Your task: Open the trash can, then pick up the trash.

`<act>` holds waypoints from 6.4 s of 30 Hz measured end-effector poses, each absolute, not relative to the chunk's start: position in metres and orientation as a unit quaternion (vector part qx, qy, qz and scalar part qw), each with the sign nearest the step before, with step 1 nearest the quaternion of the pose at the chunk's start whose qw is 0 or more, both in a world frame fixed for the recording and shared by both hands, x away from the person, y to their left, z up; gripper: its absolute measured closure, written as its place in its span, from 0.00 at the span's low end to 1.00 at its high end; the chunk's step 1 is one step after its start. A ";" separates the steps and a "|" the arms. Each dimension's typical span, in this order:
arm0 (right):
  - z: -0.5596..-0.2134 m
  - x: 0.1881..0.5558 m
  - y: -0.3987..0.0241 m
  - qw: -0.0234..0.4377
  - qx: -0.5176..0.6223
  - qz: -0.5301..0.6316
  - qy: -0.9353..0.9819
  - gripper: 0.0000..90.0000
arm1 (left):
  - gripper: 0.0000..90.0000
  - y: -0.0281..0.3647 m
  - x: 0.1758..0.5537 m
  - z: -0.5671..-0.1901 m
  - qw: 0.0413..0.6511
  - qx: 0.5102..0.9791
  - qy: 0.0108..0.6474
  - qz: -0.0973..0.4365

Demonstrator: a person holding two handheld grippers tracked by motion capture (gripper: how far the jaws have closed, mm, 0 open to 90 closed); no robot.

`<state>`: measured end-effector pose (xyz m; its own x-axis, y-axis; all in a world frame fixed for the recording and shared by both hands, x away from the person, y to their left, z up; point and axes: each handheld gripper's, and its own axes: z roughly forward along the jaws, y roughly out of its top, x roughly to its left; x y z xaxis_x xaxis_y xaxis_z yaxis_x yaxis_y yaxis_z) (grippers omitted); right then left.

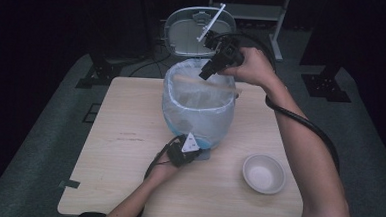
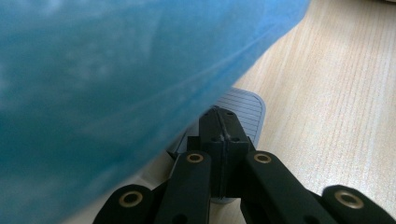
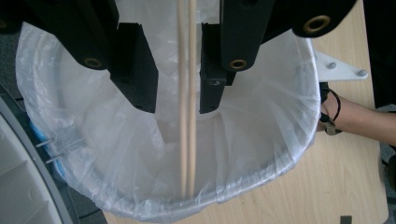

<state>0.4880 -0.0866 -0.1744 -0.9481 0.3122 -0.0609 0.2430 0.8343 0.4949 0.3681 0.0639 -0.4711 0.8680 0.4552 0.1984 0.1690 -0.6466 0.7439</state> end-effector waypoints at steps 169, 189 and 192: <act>-0.428 0.274 -0.270 0.035 0.212 0.288 0.933 0.43 | 1.00 0.064 0.368 -0.471 0.385 0.885 0.179 0.190; -0.432 0.285 -0.260 0.050 0.188 0.260 0.946 0.80 | 1.00 0.065 0.368 -0.472 0.388 0.884 0.181 0.187; -0.423 0.290 -0.262 0.047 0.192 0.264 0.944 0.84 | 1.00 0.065 0.368 -0.471 0.384 0.886 0.179 0.187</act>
